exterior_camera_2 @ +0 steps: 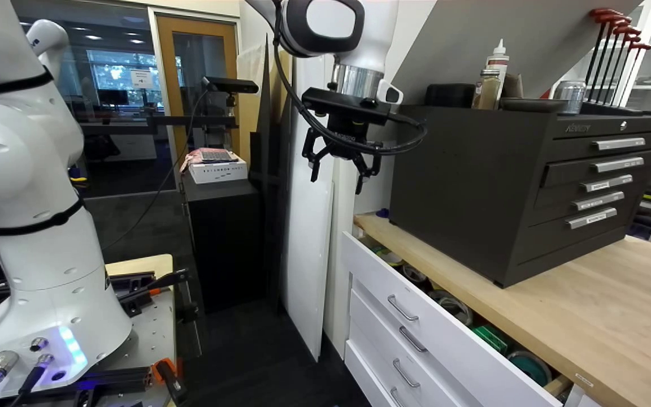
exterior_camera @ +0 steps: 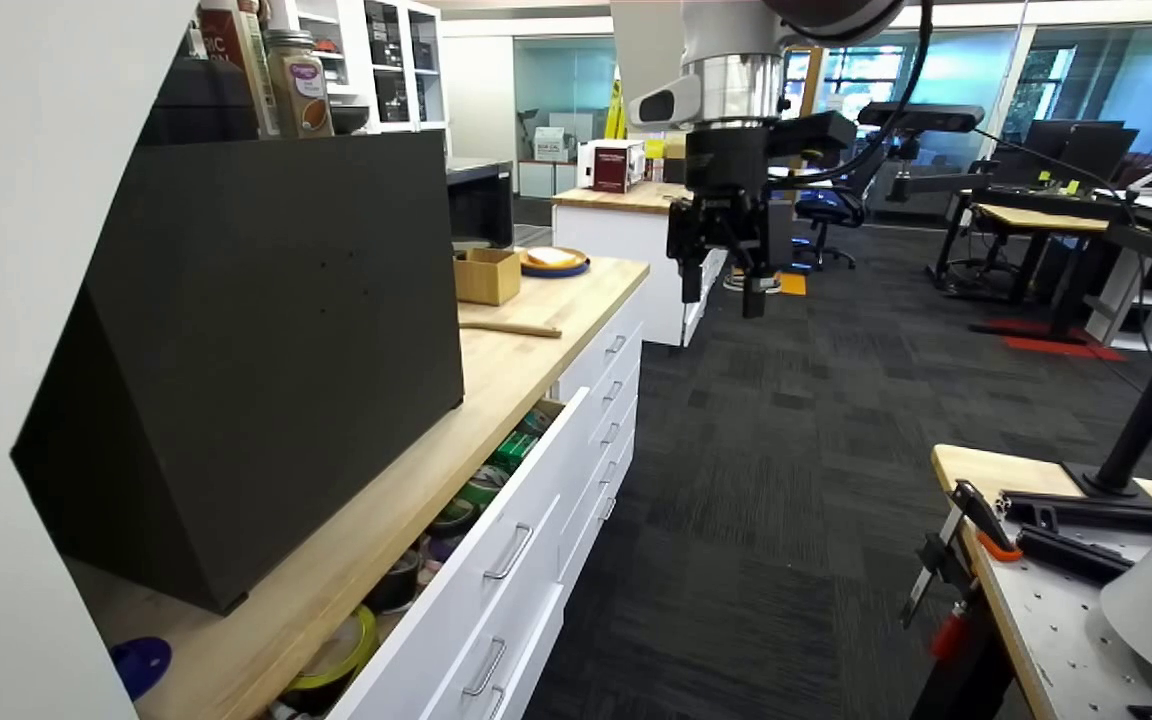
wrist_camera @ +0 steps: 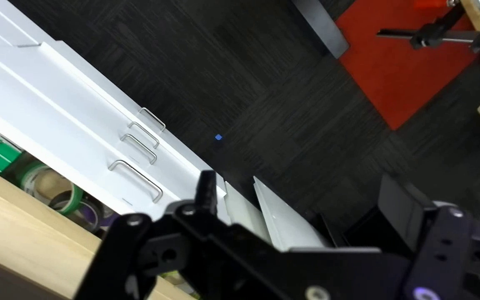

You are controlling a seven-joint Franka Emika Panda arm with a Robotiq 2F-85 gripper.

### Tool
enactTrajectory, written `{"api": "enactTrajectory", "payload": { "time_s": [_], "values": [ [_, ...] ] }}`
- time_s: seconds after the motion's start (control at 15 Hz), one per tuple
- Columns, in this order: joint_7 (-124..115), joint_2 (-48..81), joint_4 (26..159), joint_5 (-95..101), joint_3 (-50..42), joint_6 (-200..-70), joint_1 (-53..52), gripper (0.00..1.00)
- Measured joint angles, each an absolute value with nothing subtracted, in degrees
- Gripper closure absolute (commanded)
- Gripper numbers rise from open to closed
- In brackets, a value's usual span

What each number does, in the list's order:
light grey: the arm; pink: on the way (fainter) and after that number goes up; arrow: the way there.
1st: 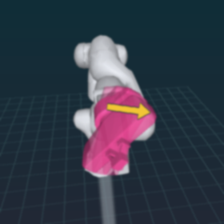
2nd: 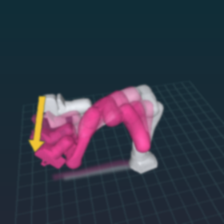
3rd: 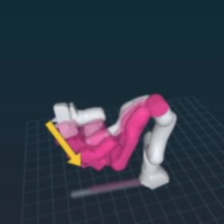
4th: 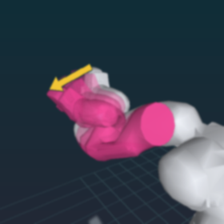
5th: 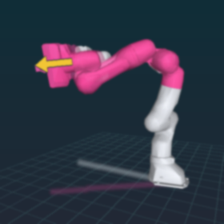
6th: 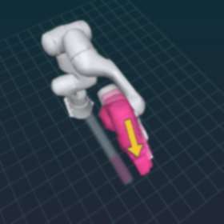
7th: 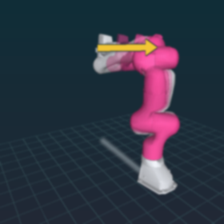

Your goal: Open the uppermost drawer of the cabinet to the left

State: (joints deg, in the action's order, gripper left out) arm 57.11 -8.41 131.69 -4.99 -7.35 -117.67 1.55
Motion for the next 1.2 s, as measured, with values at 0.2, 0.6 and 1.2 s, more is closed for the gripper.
{"api": "enactTrajectory", "payload": {
  "time_s": [0.2,0.6,1.2],
  "values": [
    [59.7,-8.6,133.4,-5.0,-6.0,-118.4,1.2,0.0],
    [60.1,-8.7,133.5,-5.0,-6.0,-118.4,1.1,0.0],
    [68.2,-1.1,138.7,-5.0,-0.9,-132.3,-2.1,0.0]
  ]
}}
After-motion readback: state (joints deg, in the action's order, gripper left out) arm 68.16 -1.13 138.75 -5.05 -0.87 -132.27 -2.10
